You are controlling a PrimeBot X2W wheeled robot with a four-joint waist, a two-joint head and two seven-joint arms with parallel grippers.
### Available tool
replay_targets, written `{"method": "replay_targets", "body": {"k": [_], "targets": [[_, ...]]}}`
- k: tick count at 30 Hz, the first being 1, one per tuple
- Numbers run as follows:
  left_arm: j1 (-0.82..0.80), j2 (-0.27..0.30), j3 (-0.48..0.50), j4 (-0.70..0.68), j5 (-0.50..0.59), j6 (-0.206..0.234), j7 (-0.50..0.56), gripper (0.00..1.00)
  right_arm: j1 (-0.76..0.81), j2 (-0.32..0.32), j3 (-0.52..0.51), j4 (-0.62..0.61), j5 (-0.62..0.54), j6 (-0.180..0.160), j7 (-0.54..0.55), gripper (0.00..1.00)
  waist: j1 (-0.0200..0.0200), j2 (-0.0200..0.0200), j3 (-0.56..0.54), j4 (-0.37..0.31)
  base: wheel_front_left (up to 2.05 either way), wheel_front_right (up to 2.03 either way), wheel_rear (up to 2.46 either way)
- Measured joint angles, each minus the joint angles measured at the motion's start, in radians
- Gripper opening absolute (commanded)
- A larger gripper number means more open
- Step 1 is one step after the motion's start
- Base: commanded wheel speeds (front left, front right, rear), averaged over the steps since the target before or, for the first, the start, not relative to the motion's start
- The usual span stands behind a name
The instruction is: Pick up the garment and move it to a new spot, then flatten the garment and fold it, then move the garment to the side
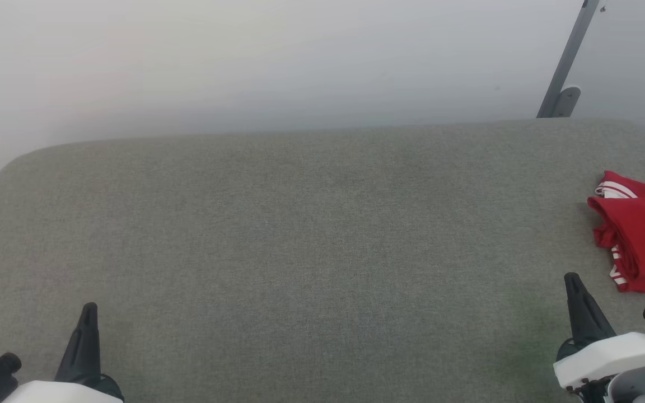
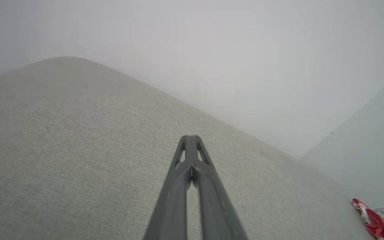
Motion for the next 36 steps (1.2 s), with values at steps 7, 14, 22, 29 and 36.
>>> {"method": "replay_targets", "body": {"k": [7,14,22,29,36], "targets": [[-0.019,-0.021,0.0,0.007,-0.084,0.0,0.027,0.0,-0.003,0.012,-0.008,-0.005,0.098,0.0,0.028,0.0,0.0,0.0,0.001,0.001,0.0,0.0,0.0],[-0.033,-0.036,-0.001,0.014,-0.164,0.0,0.054,0.0,-0.011,0.028,-0.014,-0.009,0.192,0.0,0.054,0.0,0.0,0.0,0.002,0.001,0.0,0.0,0.0],[-0.051,-0.056,-0.001,0.02,-0.256,0.0,0.081,0.0,-0.019,0.04,-0.023,-0.014,0.289,-0.001,0.082,0.0,0.0,0.0,0.002,0.002,0.0,0.0,0.0],[-0.061,-0.069,-0.002,0.025,-0.325,0.0,0.106,0.0,-0.02,0.052,-0.033,-0.018,0.368,-0.001,0.106,0.0,0.0,0.0,0.003,0.002,0.0,0.0,0.0],[-0.079,-0.084,-0.002,0.03,-0.389,0.0,0.124,0.0,-0.023,0.063,-0.039,-0.023,0.441,-0.001,0.126,0.0,0.0,0.0,0.004,0.003,0.0,0.0,0.0]]}}
